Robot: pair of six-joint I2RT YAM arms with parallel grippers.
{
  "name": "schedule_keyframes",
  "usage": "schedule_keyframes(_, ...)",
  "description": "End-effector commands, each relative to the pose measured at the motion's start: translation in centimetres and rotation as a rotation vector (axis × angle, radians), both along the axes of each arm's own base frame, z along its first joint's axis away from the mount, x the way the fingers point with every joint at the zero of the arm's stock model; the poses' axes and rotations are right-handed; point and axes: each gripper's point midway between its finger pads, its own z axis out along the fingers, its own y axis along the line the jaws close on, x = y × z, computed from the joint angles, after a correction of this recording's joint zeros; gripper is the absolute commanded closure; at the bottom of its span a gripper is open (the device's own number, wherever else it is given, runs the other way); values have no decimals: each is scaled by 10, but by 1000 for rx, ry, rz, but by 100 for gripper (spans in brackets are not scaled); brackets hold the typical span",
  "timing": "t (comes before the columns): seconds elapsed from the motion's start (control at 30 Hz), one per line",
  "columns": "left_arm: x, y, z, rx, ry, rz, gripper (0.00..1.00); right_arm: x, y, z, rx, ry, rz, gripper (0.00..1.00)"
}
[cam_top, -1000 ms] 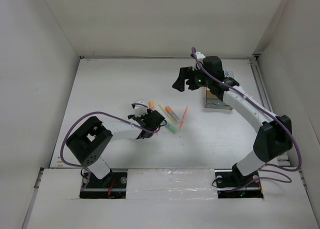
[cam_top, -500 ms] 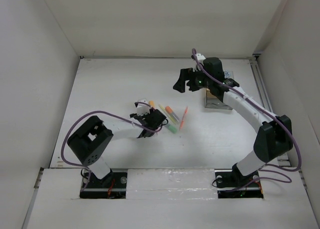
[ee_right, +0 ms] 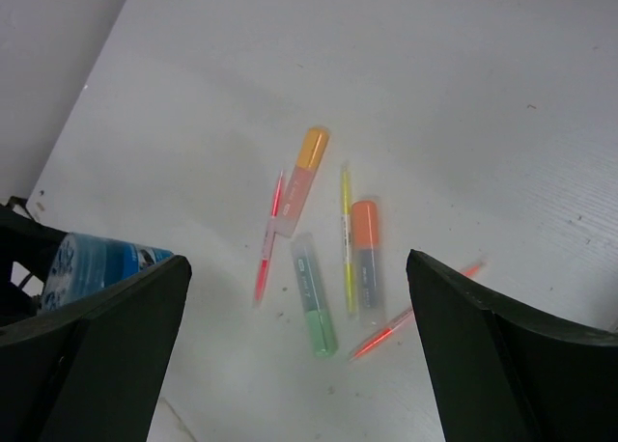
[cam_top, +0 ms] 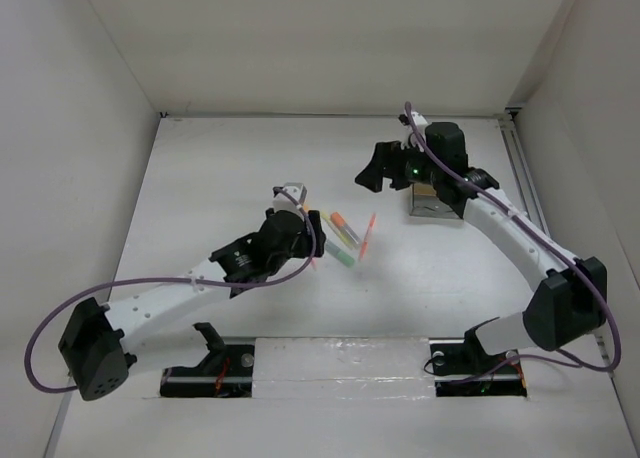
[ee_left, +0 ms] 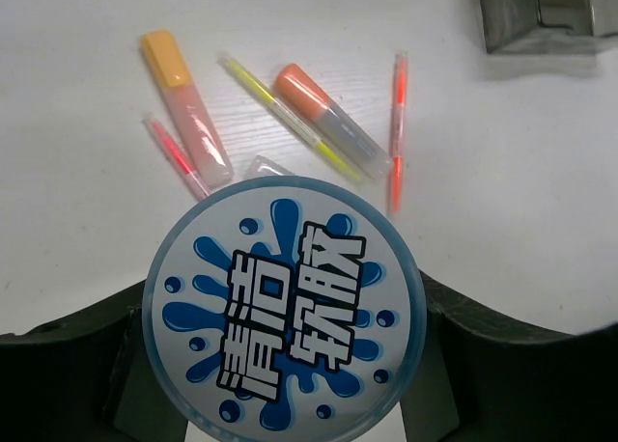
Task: Sort the stationery into containers
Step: Grab a piece of stationery with the left arm, then pass the stationery from the left arm to the right
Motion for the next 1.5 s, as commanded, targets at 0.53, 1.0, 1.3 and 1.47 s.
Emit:
schedule_keyframes(0.53, -99, -77, 61, 111, -90, -905, 100, -88, -2, 38, 97, -80, 33, 0)
schedule_keyframes(1.0, -89, -79, 21, 381, -198, -872, 100, -154, 2, 48, 219, -15, 77, 0)
schedule_keyframes(1.3, -98, -76, 40, 394, -316, -853, 100, -196, 15, 30, 296, 96, 156, 0)
schedule_keyframes(1.47, -101, -77, 35, 412, -312, -885, 100, -214, 29, 23, 361, 136, 209, 0)
